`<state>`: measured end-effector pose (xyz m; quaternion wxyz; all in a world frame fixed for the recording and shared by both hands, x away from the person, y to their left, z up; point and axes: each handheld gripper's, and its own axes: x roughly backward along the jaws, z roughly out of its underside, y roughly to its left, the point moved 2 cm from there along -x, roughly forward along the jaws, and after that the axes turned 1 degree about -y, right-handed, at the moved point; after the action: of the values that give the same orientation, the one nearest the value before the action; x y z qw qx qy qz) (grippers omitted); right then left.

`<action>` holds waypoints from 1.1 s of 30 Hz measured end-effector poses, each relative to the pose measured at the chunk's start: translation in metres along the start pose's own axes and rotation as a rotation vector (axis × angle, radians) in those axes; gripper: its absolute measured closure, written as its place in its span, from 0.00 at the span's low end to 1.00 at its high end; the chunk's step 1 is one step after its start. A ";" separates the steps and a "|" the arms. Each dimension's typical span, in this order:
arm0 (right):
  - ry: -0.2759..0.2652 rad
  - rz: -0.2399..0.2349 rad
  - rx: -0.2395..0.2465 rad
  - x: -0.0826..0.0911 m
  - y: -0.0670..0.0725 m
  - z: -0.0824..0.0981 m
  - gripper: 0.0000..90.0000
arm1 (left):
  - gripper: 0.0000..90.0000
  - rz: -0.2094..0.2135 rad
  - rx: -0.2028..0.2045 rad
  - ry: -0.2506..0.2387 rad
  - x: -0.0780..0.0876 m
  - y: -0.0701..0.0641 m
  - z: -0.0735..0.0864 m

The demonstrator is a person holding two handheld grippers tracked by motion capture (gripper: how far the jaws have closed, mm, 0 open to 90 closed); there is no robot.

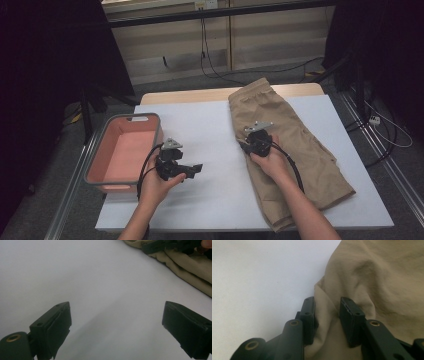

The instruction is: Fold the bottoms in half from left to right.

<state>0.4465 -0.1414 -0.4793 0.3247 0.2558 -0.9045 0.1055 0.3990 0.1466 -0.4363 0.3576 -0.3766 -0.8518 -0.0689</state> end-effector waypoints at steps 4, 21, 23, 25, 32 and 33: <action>-0.002 0.023 -0.007 -0.001 0.001 0.000 0.85 | 0.10 -0.006 0.005 -0.005 0.001 0.000 0.001; -0.029 -0.032 0.010 0.001 0.010 -0.004 0.98 | 0.10 -0.008 0.006 -0.004 0.003 0.003 0.001; -0.030 -0.040 0.023 0.000 0.013 -0.005 0.98 | 0.10 -0.010 0.008 -0.008 0.003 0.003 0.001; -0.028 -0.047 0.035 0.000 0.016 -0.005 0.98 | 0.10 -0.011 0.010 -0.011 0.003 0.003 0.001; -0.037 -0.079 0.052 -0.001 0.025 -0.005 0.98 | 0.10 -0.011 0.023 -0.016 0.003 0.005 0.001; -0.040 -0.085 0.050 -0.001 0.027 -0.006 0.98 | 0.09 -0.013 0.022 -0.016 0.003 0.005 0.001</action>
<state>0.4362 -0.1161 -0.4766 0.3041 0.3043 -0.8961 0.1092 0.4006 0.1524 -0.4358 0.3545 -0.3675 -0.8578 -0.0591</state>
